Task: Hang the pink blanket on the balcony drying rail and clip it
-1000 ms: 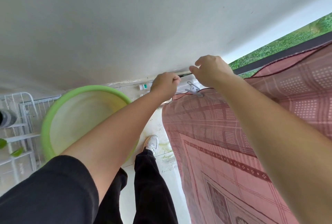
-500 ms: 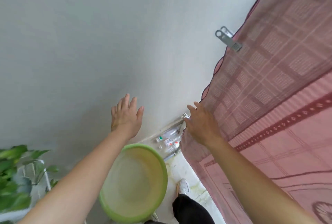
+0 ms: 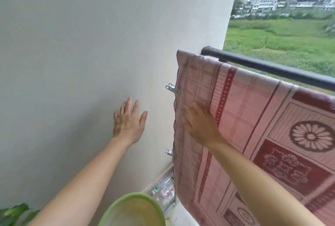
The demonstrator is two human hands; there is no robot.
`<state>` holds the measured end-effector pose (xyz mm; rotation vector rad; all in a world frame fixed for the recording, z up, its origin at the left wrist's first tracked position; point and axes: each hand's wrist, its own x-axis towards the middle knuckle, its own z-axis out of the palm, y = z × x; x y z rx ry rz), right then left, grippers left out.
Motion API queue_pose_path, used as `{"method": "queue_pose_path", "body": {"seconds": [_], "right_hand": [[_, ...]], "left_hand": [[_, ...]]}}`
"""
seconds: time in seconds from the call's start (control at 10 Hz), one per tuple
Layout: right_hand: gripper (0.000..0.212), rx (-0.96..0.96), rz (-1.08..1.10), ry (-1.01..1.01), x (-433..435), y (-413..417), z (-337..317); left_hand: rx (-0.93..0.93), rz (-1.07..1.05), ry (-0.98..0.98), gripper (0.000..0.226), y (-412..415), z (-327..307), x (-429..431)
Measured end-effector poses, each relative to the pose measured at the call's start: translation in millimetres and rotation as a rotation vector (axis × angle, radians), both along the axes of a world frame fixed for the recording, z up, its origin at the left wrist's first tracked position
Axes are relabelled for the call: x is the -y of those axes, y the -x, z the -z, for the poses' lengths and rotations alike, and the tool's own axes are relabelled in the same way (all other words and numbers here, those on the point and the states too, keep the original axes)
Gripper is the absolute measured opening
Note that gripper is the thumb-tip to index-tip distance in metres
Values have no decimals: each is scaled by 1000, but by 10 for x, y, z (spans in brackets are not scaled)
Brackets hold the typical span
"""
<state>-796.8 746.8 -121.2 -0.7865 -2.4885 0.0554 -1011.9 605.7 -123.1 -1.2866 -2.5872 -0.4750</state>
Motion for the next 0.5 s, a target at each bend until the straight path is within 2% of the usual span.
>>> {"method": "queue_pose_path", "body": {"seconds": [0.1,0.2,0.3,0.4,0.5], "right_hand": [[35,-210,-106,-95,65,-267,-499],[43,-329,-120,-218,119,-609,-1071],[45,-510,-194,-263,234,-1025,-1678],[40,-776,-441,-308,493,-1430,-2168],[34,-855,-546,-415,406,-2106,-2778]], "left_hand": [[-42,16,-37,59,-181,-289,-95],[-79,52,-92,59,-413,-603,-304],[-50,98,-165,59,-761,-877,-544],[-41,220,-204,62,-1117,-1040,-781],[-34,324,-192,73,-1396,-1206,-991]]}}
